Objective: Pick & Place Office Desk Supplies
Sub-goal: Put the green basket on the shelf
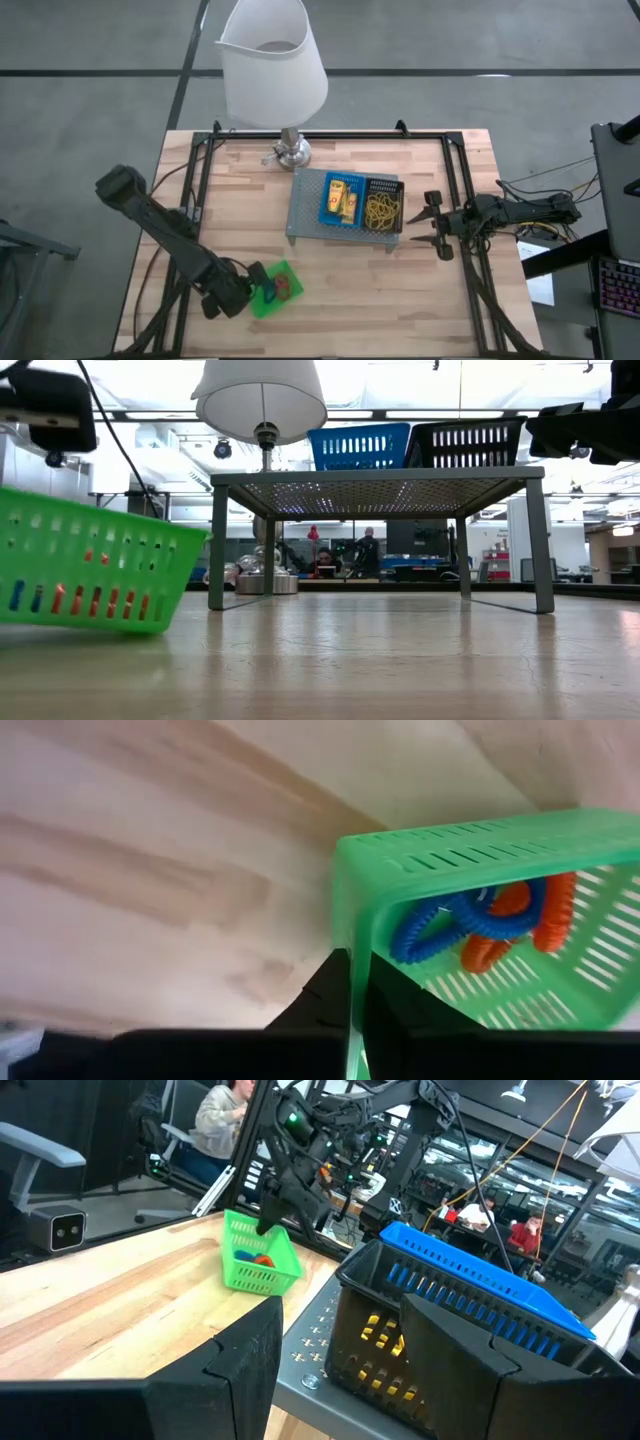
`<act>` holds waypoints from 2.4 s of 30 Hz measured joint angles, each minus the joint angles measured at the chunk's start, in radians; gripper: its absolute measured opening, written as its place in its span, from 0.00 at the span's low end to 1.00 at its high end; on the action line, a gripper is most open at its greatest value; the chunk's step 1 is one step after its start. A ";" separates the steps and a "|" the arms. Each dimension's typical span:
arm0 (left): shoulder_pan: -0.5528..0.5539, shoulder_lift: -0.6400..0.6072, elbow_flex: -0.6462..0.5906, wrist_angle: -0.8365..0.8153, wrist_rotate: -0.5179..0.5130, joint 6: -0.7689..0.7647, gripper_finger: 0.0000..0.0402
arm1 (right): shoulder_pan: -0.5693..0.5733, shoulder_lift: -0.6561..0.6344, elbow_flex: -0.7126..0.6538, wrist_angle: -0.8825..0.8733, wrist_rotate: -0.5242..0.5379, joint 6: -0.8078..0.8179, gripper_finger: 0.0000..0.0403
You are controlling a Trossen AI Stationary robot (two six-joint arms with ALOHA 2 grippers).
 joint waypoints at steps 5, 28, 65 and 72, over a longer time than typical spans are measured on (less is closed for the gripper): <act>0.003 -0.017 0.044 -0.079 0.007 -0.027 0.02 | 0.000 0.000 0.000 0.000 0.000 0.000 0.50; 0.008 -0.005 0.319 -0.587 -0.012 -0.112 0.03 | 0.000 0.000 0.000 0.000 0.000 0.000 0.50; 0.057 -0.005 0.591 -0.916 -0.633 -0.264 0.03 | 0.000 0.000 0.000 0.000 0.000 0.000 0.50; 0.130 -0.005 0.592 -0.831 -0.700 -0.238 0.03 | 0.000 0.000 0.000 0.000 0.000 0.000 0.50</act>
